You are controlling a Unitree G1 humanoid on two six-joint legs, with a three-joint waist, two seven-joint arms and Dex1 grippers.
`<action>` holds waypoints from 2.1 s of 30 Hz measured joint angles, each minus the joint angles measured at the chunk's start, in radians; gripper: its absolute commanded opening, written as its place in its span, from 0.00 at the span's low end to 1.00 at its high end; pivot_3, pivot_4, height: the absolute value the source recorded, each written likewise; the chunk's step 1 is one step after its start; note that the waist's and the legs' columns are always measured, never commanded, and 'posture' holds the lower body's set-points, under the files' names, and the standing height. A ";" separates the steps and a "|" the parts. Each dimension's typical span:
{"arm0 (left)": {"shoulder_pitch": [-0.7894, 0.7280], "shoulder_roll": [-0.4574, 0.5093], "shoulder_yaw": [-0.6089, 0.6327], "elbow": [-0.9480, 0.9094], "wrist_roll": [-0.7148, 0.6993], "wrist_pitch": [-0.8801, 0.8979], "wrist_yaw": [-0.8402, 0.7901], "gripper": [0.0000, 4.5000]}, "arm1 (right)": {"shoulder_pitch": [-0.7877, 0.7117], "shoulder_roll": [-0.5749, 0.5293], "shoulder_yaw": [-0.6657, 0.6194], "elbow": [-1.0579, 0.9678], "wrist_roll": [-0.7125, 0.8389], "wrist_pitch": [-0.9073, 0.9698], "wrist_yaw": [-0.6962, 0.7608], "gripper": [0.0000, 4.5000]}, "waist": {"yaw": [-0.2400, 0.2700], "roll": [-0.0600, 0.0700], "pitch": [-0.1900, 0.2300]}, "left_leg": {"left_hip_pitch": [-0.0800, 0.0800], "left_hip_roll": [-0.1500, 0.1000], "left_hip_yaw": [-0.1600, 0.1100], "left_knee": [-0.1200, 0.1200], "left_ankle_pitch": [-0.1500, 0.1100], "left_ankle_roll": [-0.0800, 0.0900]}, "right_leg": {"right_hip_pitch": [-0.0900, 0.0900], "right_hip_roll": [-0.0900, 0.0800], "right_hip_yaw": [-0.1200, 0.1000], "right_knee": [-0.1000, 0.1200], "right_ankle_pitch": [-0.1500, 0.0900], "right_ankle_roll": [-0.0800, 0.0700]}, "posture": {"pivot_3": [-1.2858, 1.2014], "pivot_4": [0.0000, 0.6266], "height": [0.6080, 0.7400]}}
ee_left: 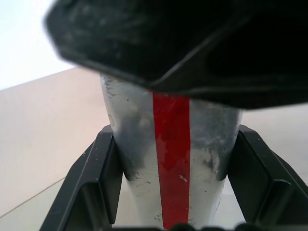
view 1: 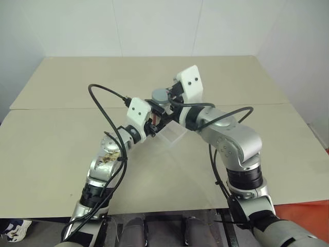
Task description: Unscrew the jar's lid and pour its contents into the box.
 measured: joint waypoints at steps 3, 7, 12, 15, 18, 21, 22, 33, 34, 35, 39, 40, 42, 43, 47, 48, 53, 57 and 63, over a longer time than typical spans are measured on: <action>0.000 -0.001 0.002 0.000 -0.006 -0.001 -0.008 0.61 | -0.006 -0.012 -0.002 0.004 -0.014 -0.002 0.004 0.80 | 0.000 0.000 0.000 | 0.000 0.000 0.000 0.000 0.000 0.000 | 0.000 0.000 0.000 0.000 0.000 0.000 | 0.52 0.24 1.00; 0.000 -0.001 0.003 0.001 -0.007 -0.002 -0.014 0.61 | -0.012 -0.011 -0.002 0.004 -0.018 -0.002 0.014 0.80 | 0.000 0.000 0.000 | 0.000 0.000 0.000 0.000 0.000 0.000 | 0.000 0.000 0.000 0.000 0.000 0.000 | 0.52 0.24 1.00; 0.000 0.000 0.003 0.001 -0.007 -0.002 -0.021 0.61 | -0.012 -0.013 0.000 0.004 -0.023 -0.002 0.018 0.80 | 0.000 0.000 0.000 | 0.000 0.000 0.000 0.000 0.000 0.000 | 0.000 0.000 0.000 0.000 0.000 0.000 | 0.52 0.24 1.00; 0.000 0.000 0.004 0.001 -0.010 -0.002 -0.026 0.61 | -0.012 -0.017 0.001 0.004 -0.026 -0.003 0.027 0.80 | 0.000 0.000 0.000 | 0.000 0.000 0.000 0.000 0.000 0.000 | 0.000 0.000 0.000 0.000 0.000 0.000 | 0.52 0.24 1.00; 0.000 0.003 0.005 0.001 -0.011 -0.002 -0.034 0.61 | -0.012 -0.023 0.001 0.004 -0.027 -0.005 0.039 0.80 | 0.000 0.000 0.000 | 0.000 0.000 0.000 0.000 0.000 0.000 | 0.000 0.000 0.000 0.000 0.000 0.000 | 0.52 0.24 1.00; 0.000 0.003 0.005 0.001 -0.012 -0.002 -0.043 0.61 | -0.012 -0.027 0.001 0.004 -0.028 -0.005 0.043 0.71 | 0.000 0.000 0.000 | 0.000 0.000 0.000 0.000 0.000 0.000 | 0.000 0.000 0.000 0.000 0.000 0.000 | 0.52 0.24 1.00; 0.000 0.003 0.005 0.001 -0.012 -0.002 -0.044 0.61 | -0.012 -0.029 0.001 0.004 -0.029 -0.005 0.043 0.67 | 0.000 0.000 0.000 | 0.000 0.000 0.000 0.000 0.000 0.000 | 0.000 0.000 0.000 0.000 0.000 0.000 | 0.52 0.24 1.00; 0.001 0.003 0.006 0.001 -0.013 -0.004 -0.050 0.61 | -0.010 -0.030 0.001 0.004 -0.036 -0.009 0.053 0.62 | 0.000 0.000 0.000 | 0.000 0.000 0.000 0.000 0.000 0.000 | 0.000 0.000 0.000 0.000 0.000 0.000 | 0.52 0.24 1.00; 0.003 0.008 0.010 0.001 -0.021 -0.005 -0.062 0.61 | -0.007 -0.032 0.001 0.004 -0.036 -0.016 0.062 0.62 | 0.000 0.000 0.000 | 0.000 0.000 0.000 0.000 0.000 0.000 | 0.000 0.000 0.000 0.000 0.000 0.000 | 0.52 0.24 1.00; 0.006 0.016 0.014 0.001 -0.036 -0.006 -0.079 0.61 | -0.003 -0.036 0.001 0.004 -0.034 -0.024 0.076 0.62 | 0.000 0.000 0.000 | 0.000 0.000 0.000 0.000 0.000 0.000 | 0.000 0.000 0.000 0.000 0.000 0.000 | 0.52 0.24 1.00; 0.014 0.057 0.033 0.005 -0.092 -0.024 -0.173 0.61 | 0.005 -0.066 -0.011 0.003 0.008 -0.043 0.161 0.62 | -0.001 0.000 0.000 | 0.000 0.000 0.000 0.000 0.000 0.000 | 0.000 0.000 0.000 -0.001 0.000 0.000 | 0.52 0.24 1.00; 0.015 0.077 0.036 0.013 -0.114 -0.044 -0.221 0.61 | 0.007 -0.092 -0.027 0.002 0.040 -0.043 0.210 0.62 | 0.000 0.000 0.000 | 0.000 0.000 0.000 0.000 0.000 0.000 | 0.000 0.000 0.000 -0.001 0.000 0.000 | 0.52 0.24 1.00; 0.016 0.110 0.042 0.027 -0.145 -0.077 -0.307 0.61 | 0.011 -0.128 -0.042 -0.002 0.087 -0.043 0.284 0.62 | 0.001 0.000 0.000 | 0.000 0.000 0.000 0.000 0.000 0.000 | 0.000 0.000 0.000 -0.001 0.000 0.000 | 0.52 0.24 1.00; 0.016 0.122 0.043 0.037 -0.158 -0.092 -0.340 0.61 | 0.014 -0.139 -0.046 -0.006 0.102 -0.043 0.306 0.62 | 0.000 0.000 0.000 | 0.000 0.000 0.000 0.000 0.000 0.000 | 0.000 0.000 0.000 -0.001 0.000 0.000 | 0.52 0.24 1.00; 0.016 0.177 0.047 0.072 -0.217 -0.121 -0.499 0.61 | 0.032 -0.187 -0.045 -0.023 0.150 -0.046 0.408 0.62 | 0.000 0.000 0.000 | 0.000 0.000 0.000 0.000 0.000 0.000 | 0.000 0.000 0.000 -0.002 0.000 0.000 | 0.52 0.24 1.00; 0.016 0.196 0.047 0.083 -0.233 -0.134 -0.544 0.61 | 0.036 -0.198 -0.043 -0.027 0.164 -0.050 0.436 0.62 | -0.001 0.000 0.000 | 0.000 0.000 0.000 0.000 0.000 0.000 | 0.000 0.000 0.000 -0.002 0.000 0.000 | 0.52 0.24 1.00; -0.013 0.231 0.047 0.122 -0.287 -0.149 -0.713 0.61 | 0.040 -0.259 -0.042 -0.030 0.221 -0.083 0.570 0.62 | 0.001 0.000 0.000 | 0.000 0.000 0.000 0.000 0.000 0.000 | 0.000 0.000 0.000 -0.002 0.000 0.000 | 0.52 0.24 1.00; -0.038 0.250 0.046 0.130 -0.321 -0.149 -0.809 0.61 | 0.031 -0.286 -0.039 -0.034 0.249 -0.116 0.656 0.62 | 0.001 0.000 0.000 | 0.000 0.000 0.000 0.000 0.000 0.001 | 0.000 0.000 0.000 -0.002 0.000 0.000 | 0.52 0.24 1.00; -0.049 0.267 0.046 0.133 -0.350 -0.140 -0.905 0.61 | 0.026 -0.301 -0.027 -0.023 0.261 -0.158 0.741 0.62 | 0.000 0.000 0.000 | 0.000 0.000 0.000 0.000 0.000 0.001 | 0.000 0.001 0.000 -0.002 0.000 0.000 | 0.52 0.24 1.00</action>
